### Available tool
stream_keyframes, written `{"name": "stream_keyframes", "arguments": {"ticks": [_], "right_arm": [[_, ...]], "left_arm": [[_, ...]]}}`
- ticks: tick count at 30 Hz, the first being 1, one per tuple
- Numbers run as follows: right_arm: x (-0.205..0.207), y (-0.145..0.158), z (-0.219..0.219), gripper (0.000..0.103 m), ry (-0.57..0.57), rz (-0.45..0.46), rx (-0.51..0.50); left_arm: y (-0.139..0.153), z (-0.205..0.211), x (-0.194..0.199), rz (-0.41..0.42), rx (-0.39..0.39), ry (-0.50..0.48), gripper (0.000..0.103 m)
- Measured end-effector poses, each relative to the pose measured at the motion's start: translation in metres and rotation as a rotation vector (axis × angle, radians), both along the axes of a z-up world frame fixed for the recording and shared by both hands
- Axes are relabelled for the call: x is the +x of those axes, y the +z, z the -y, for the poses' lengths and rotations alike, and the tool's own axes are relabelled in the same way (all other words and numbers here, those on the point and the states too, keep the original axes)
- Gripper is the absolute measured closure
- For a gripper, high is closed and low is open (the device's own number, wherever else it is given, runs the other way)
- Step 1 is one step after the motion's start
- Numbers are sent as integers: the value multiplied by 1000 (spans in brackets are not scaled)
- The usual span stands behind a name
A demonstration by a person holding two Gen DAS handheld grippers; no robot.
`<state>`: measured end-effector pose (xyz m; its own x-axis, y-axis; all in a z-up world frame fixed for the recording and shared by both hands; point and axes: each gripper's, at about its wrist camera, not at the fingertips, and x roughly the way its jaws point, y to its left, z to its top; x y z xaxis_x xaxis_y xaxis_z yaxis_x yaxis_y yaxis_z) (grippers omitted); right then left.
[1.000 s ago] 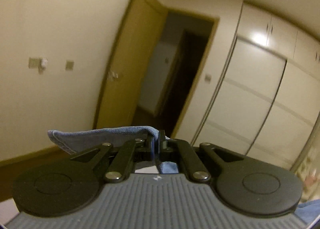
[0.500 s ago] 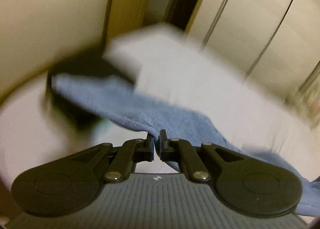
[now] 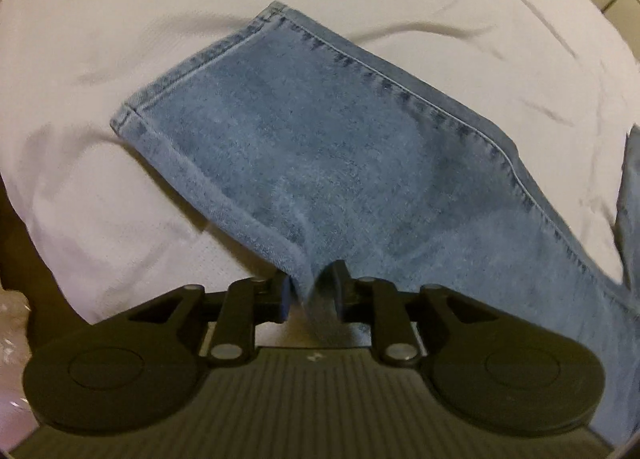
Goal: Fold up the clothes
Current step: 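Stretch the jeans flat on the bed with both grippers and release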
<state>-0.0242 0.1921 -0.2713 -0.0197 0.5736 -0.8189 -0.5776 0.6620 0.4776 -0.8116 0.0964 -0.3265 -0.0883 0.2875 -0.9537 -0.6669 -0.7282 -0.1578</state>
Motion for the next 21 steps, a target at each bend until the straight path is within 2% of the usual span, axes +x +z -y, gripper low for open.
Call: {"name": "stream_keyframes", "arguments": {"ticks": [4, 5, 6, 8, 11, 13, 16, 18, 20, 21], "right_arm": [[13, -23, -9, 49, -8, -45, 65], [14, -28, -13, 50, -10, -58, 85], [16, -29, -17, 63, -14, -55, 98], [14, -18, -25, 82, 36, 18, 123], [-8, 30, -20, 87, 175, 185, 241], [-17, 51, -7, 88, 218, 260, 288], [-7, 26, 4, 88, 147, 278, 172], [2, -2, 4, 88, 94, 269, 61], [5, -11, 6, 89, 59, 259, 30], [3, -5, 7, 90, 70, 282, 39]], "left_arm": [[-2, -3, -2, 31, 35, 66, 81], [0, -4, 0, 27, 43, 71, 82], [3, -4, 1, 16, 49, 72, 84], [9, -4, 3, -4, 61, 74, 101], [19, -2, 6, -41, 95, 56, 102], [21, 4, 8, -54, 103, 53, 102], [13, 10, 8, -36, 96, 67, 100], [15, 9, 11, -46, 90, 50, 101], [27, 8, 16, -78, 100, 19, 101], [35, 9, 17, -86, 115, 11, 101]]}}
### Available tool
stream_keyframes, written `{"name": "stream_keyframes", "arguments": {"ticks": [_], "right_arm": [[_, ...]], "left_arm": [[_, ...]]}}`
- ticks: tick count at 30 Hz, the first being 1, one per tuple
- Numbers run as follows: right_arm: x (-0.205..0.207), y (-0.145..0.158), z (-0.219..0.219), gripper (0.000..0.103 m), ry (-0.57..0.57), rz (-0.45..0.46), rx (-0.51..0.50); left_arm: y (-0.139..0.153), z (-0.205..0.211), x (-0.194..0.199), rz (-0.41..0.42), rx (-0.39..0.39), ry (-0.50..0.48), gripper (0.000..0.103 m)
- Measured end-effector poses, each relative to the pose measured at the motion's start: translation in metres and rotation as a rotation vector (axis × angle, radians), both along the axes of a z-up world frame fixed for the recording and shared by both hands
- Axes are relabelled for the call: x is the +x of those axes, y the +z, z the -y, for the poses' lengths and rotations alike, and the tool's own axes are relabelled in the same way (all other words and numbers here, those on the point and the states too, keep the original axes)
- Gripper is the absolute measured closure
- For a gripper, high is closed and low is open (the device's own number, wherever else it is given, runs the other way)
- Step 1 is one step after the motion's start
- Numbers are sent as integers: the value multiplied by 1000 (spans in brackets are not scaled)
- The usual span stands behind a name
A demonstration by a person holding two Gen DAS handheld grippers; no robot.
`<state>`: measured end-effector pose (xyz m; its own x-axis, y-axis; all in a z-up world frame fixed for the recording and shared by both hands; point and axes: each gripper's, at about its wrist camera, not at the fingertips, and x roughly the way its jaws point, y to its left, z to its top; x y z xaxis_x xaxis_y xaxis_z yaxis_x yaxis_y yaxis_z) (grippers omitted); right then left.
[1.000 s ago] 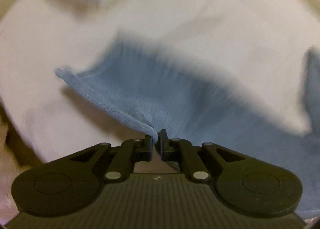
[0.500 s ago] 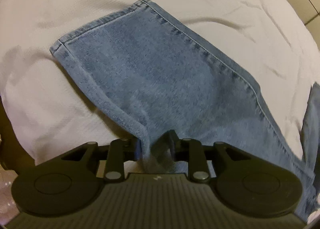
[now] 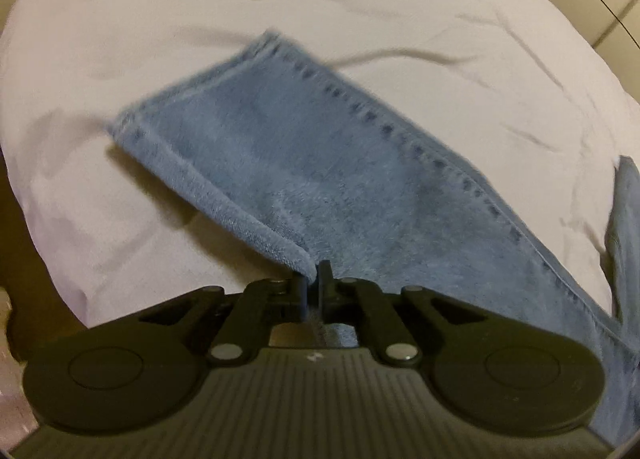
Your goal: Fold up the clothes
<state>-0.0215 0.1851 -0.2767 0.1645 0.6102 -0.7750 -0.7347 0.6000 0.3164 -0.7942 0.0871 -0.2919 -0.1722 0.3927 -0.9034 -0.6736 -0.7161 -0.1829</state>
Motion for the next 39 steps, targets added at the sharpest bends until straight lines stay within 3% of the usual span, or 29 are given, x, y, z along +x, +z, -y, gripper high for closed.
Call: {"name": "stream_keyframes", "arguments": {"ticks": [3, 6, 9, 11, 13, 14, 17, 20, 23, 26, 29, 34, 39], "right_arm": [[-7, 29, 6, 90, 65, 89, 29], [9, 24, 12, 87, 29, 89, -34], [19, -6, 5, 66, -23, 29, -161], [23, -10, 4, 60, -65, -37, -201], [23, 4, 9, 48, 25, 16, -218], [23, 14, 13, 41, 40, 59, -233], [17, 41, 25, 41, 94, 112, -204], [-19, 57, 27, 42, 262, 125, -150], [-74, 44, 14, 49, 485, 143, -165], [-122, 12, -2, 57, 627, 106, -268], [-146, -14, -10, 59, 628, 108, -405], [-171, 18, -19, 59, 539, 119, -345], [-244, 28, -44, 58, 573, 141, -283]], "left_arm": [[13, 9, 1, 6, 40, -8, 100], [-5, 8, 5, 1, -20, -45, 93], [-21, 2, 14, -66, -115, -84, 89], [-13, 2, 15, -91, -135, -83, 86], [0, 5, 17, -124, -171, -93, 73], [7, 8, 19, -146, -202, -100, 76], [21, 13, 36, -160, -264, -169, 80], [22, -8, 70, -160, -262, -314, 80], [12, -45, 117, -197, -281, -504, 79], [-11, -79, 144, -196, -319, -639, 80], [-26, -98, 150, -206, -374, -739, 84], [-6, -129, 131, -77, -310, -864, 85], [5, -181, 118, 0, -224, -993, 85]]}}
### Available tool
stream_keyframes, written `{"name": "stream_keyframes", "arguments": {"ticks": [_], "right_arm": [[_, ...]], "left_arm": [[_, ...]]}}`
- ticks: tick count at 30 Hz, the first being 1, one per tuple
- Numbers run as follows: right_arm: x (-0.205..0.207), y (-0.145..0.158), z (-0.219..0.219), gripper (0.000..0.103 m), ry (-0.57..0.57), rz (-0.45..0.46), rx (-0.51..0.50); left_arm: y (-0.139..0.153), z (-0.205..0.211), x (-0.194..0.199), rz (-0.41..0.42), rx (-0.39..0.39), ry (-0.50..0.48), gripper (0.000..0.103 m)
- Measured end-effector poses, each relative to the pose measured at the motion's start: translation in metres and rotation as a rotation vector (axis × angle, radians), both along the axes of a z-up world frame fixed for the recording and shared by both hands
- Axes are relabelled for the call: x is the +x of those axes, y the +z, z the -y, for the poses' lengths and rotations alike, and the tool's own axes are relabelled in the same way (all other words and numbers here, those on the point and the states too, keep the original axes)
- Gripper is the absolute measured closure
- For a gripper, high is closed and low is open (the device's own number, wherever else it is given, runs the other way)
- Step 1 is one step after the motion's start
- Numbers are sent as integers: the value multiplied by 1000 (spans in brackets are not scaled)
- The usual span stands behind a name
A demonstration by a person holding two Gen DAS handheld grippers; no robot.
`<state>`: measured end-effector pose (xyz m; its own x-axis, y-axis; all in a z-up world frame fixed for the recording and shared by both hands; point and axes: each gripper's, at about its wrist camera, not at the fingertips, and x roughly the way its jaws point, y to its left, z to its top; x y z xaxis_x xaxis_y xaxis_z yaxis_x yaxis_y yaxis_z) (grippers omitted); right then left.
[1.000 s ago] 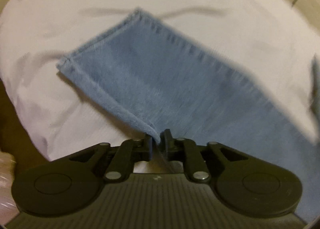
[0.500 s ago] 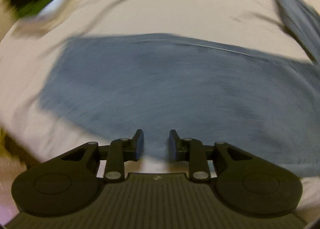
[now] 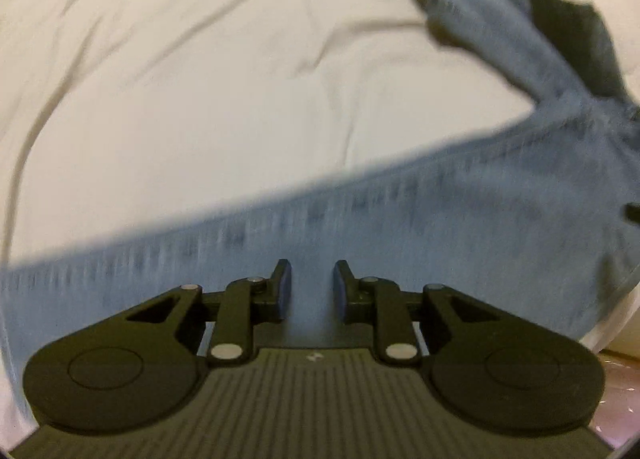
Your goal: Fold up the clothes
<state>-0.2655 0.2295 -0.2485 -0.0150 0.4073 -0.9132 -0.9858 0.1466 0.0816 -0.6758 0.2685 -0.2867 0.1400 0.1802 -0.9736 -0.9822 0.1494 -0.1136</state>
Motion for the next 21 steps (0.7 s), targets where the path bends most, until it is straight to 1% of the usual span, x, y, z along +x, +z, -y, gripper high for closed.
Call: {"name": "stream_keyframes", "arguments": {"ticks": [1, 3, 6, 7, 8, 10, 13, 14, 15, 17, 19, 21], "right_arm": [[-16, -1, -7, 58, 12, -16, 17], [-47, -3, -22, 58, 34, -76, 52], [-76, -10, -42, 60, 4, -207, 91], [-82, -14, -50, 60, -10, -222, 93], [-88, -18, -58, 61, -12, -203, 92], [-100, -24, -74, 61, 22, -114, 105], [-113, -31, -95, 60, 115, 15, 142], [-115, -35, -103, 60, 143, 39, 141], [-113, -38, -111, 60, 138, 5, 128], [-104, -45, -126, 60, 92, -121, 97], [-95, -56, -139, 59, 15, -241, 68], [-83, -70, -150, 59, -96, -353, 51]], "left_arm": [[1, -11, 2, 5, 5, -24, 85], [2, -33, 4, 29, 28, -67, 85], [-3, -61, -1, 76, 34, -81, 85], [-6, -70, 1, 85, 33, -86, 85], [-8, -78, 2, 95, 33, -90, 85], [-12, -90, 3, 99, 28, -110, 85], [-22, -105, 7, 106, 7, -125, 85], [-24, -112, 9, 113, -3, -126, 85], [-28, -118, 12, 123, -10, -125, 85], [-38, -130, 17, 135, -21, -114, 85], [-40, -137, 15, 137, -22, -99, 85], [-43, -143, 14, 143, -27, -81, 84]]}}
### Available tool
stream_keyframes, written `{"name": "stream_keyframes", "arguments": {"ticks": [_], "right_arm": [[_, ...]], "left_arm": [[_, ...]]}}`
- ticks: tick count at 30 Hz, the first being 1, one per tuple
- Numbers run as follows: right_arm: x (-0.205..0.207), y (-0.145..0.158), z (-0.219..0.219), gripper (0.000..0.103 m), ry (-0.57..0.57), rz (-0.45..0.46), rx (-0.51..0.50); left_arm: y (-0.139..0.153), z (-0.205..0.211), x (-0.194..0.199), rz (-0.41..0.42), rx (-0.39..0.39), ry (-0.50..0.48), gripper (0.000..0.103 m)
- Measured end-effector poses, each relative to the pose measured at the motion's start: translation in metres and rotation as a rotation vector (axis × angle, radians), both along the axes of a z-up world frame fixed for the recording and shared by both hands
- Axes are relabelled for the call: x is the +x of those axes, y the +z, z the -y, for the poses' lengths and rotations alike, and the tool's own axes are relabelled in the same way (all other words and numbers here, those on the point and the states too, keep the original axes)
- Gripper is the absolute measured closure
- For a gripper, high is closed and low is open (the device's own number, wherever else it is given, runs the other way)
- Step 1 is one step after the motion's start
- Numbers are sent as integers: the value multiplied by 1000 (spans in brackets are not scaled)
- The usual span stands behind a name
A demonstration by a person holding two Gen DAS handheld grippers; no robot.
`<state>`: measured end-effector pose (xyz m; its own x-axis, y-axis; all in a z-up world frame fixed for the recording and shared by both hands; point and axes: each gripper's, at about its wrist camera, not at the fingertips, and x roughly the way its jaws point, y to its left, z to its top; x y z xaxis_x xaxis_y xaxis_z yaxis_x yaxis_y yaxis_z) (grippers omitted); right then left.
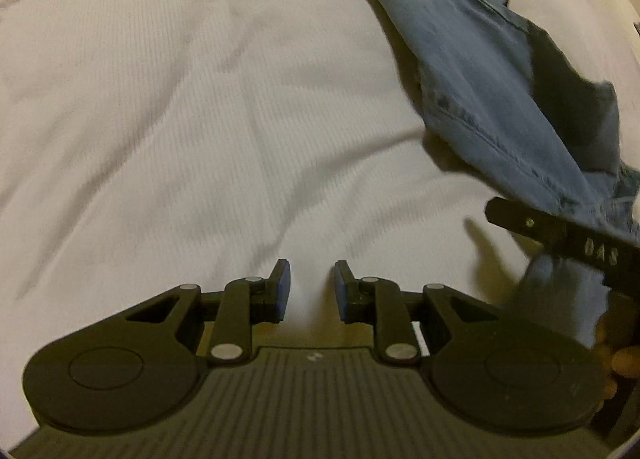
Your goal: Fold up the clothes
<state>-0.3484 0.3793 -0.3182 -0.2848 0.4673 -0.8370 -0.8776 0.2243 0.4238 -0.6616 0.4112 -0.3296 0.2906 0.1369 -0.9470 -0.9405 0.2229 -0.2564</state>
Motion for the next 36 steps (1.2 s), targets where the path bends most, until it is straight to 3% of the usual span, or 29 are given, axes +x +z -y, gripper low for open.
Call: {"name": "stream_keyframes", "arguments": {"ticks": [5, 6, 7, 11, 13, 15, 20, 23, 27, 36], "right_arm": [[54, -37, 3, 61, -458, -363, -1], [62, -44, 5, 80, -526, -426, -3], [69, -47, 6, 95, -567, -477, 10], [103, -10, 11, 98, -637, -619, 236], [133, 18, 16, 99, -709, -591, 353], [165, 36, 25, 99, -812, -526, 407], [208, 35, 40, 99, -945, -381, 333], [210, 24, 41, 99, -951, -380, 302], [217, 19, 31, 99, -916, -351, 271], [221, 26, 21, 99, -807, -302, 233]], "left_arm": [[-2, -13, 1, 11, 8, -7, 84], [-2, -17, 2, 14, 14, -10, 84], [-1, -20, 3, 14, 20, -13, 84], [4, -31, 13, 21, 59, -43, 85], [6, -35, 26, 10, 80, -78, 85], [8, -37, 41, 0, 110, -124, 85], [13, -39, 88, 4, 199, -238, 79], [10, -44, 111, 47, 199, -249, 74], [-2, -58, 114, 181, 102, -113, 74], [-50, -82, 91, 496, -93, 453, 74]]}}
